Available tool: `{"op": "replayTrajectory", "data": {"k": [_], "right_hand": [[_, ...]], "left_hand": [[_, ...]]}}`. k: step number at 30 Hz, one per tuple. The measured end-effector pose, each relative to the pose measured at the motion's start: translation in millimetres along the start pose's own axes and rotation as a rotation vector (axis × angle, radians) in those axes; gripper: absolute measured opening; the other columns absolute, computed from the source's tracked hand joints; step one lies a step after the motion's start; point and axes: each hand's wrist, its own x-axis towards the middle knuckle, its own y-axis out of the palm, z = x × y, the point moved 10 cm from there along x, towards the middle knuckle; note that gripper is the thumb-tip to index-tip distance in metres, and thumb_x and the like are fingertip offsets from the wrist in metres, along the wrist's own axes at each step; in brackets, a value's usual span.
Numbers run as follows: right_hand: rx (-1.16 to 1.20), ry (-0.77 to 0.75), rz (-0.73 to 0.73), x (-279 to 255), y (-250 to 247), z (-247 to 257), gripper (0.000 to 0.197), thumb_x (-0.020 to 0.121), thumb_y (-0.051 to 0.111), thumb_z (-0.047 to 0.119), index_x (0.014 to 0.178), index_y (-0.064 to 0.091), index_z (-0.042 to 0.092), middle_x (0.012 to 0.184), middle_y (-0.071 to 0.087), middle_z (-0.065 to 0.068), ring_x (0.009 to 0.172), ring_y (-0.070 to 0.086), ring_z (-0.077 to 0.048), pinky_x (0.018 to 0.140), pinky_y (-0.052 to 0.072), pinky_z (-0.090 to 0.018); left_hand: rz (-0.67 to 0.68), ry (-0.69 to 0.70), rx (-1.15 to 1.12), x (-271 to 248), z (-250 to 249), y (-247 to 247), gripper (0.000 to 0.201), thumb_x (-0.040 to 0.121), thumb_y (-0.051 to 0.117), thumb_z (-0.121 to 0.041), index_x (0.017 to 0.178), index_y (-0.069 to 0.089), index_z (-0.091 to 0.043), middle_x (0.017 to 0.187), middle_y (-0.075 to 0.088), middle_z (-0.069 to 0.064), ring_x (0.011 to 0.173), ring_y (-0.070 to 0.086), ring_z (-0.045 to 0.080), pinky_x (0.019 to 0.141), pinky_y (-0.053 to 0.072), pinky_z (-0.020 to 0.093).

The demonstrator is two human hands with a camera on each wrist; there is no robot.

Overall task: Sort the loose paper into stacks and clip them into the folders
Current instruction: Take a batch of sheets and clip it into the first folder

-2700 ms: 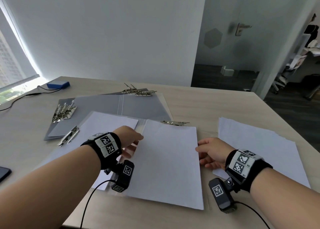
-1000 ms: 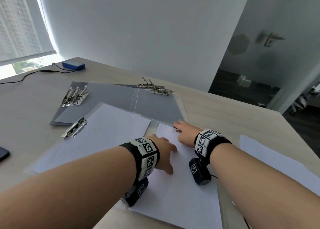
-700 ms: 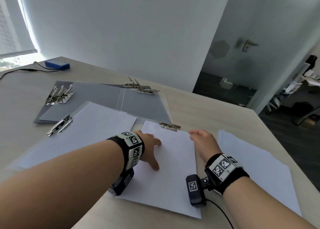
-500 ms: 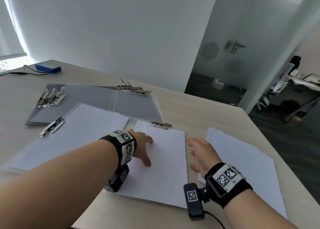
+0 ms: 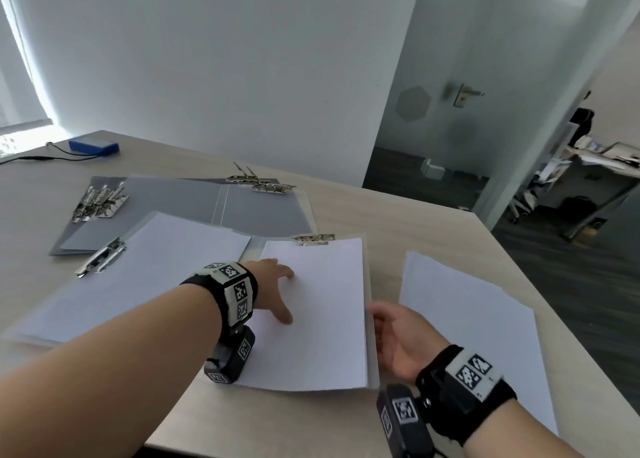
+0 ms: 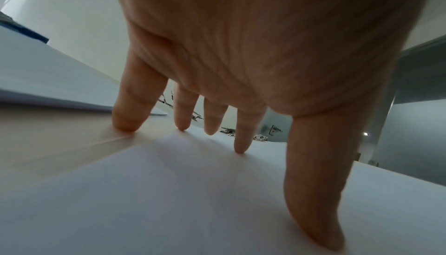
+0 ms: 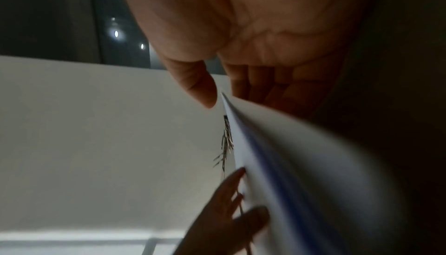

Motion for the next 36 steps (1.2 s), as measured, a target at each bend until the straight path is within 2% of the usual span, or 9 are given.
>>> {"op": "replayTrajectory", "data": {"k": [3,7,14,19,22,25,28,31,36], "right_hand": [[-0.137,-0.078,0.098,-9.0,15.0,-10.7,0.031,0.098,0.05,0.009,0.125,0.06,0.02,0.12,0.071,-0.008,0.112,0.066,-0.031,0.082,0.056,-0.042],[-0.188,-0.252,0.094,-10.0,19.3,8.3,0.047,0.096,0.044,-0.004,0.132,0.054,0.025,0.124,0.07,-0.004,0.115,0.064,-0.027,0.09,0.055,-0.043],[-0.044,-0.528,0.029,-26.4,-7.4,77.1,0.055,0.095,0.039,-0.011,0.121,0.061,0.032,0.12,0.072,-0.008,0.105,0.069,-0.03,0.082,0.057,-0.041],[0.097,-0.603,-0.02,-37.3,-51.3,101.0,0.058,0.095,0.037,-0.008,0.132,0.059,0.031,0.122,0.071,-0.006,0.105,0.067,-0.03,0.074,0.057,-0.04],[0.155,-0.597,-0.105,-41.9,-81.7,102.4,0.057,0.095,0.039,-0.004,0.129,0.061,0.037,0.119,0.072,-0.002,0.097,0.066,-0.027,0.066,0.052,-0.034],[0.182,-0.564,-0.149,-44.1,-103.6,96.9,0.056,0.094,0.038,-0.002,0.125,0.062,0.038,0.107,0.074,0.006,0.089,0.064,-0.02,0.063,0.046,-0.029],[0.185,-0.518,-0.146,-43.8,-115.9,88.2,0.058,0.094,0.038,-0.001,0.126,0.062,0.04,0.106,0.075,0.006,0.089,0.062,-0.02,0.063,0.041,-0.029],[0.152,-0.47,-0.139,-40.4,-122.6,81.5,0.055,0.094,0.039,0.0,0.125,0.063,0.039,0.115,0.073,0.002,0.095,0.061,-0.024,0.065,0.04,-0.031],[0.173,-0.388,-0.146,-24.6,-126.0,77.9,0.046,0.095,0.041,0.001,0.122,0.064,0.031,0.115,0.07,-0.006,0.09,0.061,-0.026,0.06,0.043,-0.029]], "left_hand": [[-0.041,0.01,-0.07,-3.4,3.1,-0.8,0.097,0.067,0.079,-0.057,0.148,0.03,-0.037,0.163,0.011,-0.003,0.146,0.026,0.019,0.116,0.028,0.037],[-0.182,0.052,-0.338,-12.3,4.3,-9.7,0.076,0.078,0.074,-0.051,0.143,0.041,-0.032,0.152,0.037,-0.004,0.133,0.045,0.016,0.105,0.036,0.028],[-0.598,0.147,-0.942,-49.6,-8.1,-46.3,0.014,0.088,0.062,-0.034,0.092,0.07,-0.023,0.081,0.065,-0.01,0.079,0.061,0.013,0.07,0.048,0.027],[-0.46,0.221,-1.19,-62.7,-33.3,-28.7,0.043,0.092,0.057,-0.042,0.066,0.068,-0.011,0.055,0.052,0.0,0.05,0.046,0.016,0.052,0.037,0.027],[-0.14,0.131,-1.211,-58.2,-47.3,9.6,0.063,0.087,0.046,-0.068,0.069,0.07,-0.013,0.058,0.057,0.001,0.052,0.054,0.017,0.05,0.035,0.025],[0.056,0.044,-1.366,-50.0,-53.9,33.2,0.069,0.081,0.038,-0.08,0.105,0.067,-0.023,0.087,0.073,0.0,0.076,0.072,0.021,0.055,0.047,0.026],[-0.158,0.06,-1.68,-36.5,-43.5,9.7,0.048,0.091,0.052,-0.057,0.126,0.046,-0.025,0.116,0.067,0.005,0.089,0.074,0.03,0.06,0.057,0.038],[-0.374,0.062,-1.778,-27.1,-37.0,-15.8,0.029,0.097,0.055,-0.02,0.12,0.05,-0.001,0.106,0.064,0.017,0.08,0.072,0.031,0.058,0.06,0.042],[-0.427,0.239,-1.214,-14.2,-69.9,-41.6,0.044,0.093,0.041,-0.006,0.128,0.052,-0.03,0.112,0.066,0.003,0.091,0.067,0.028,0.068,0.061,0.05]]}}
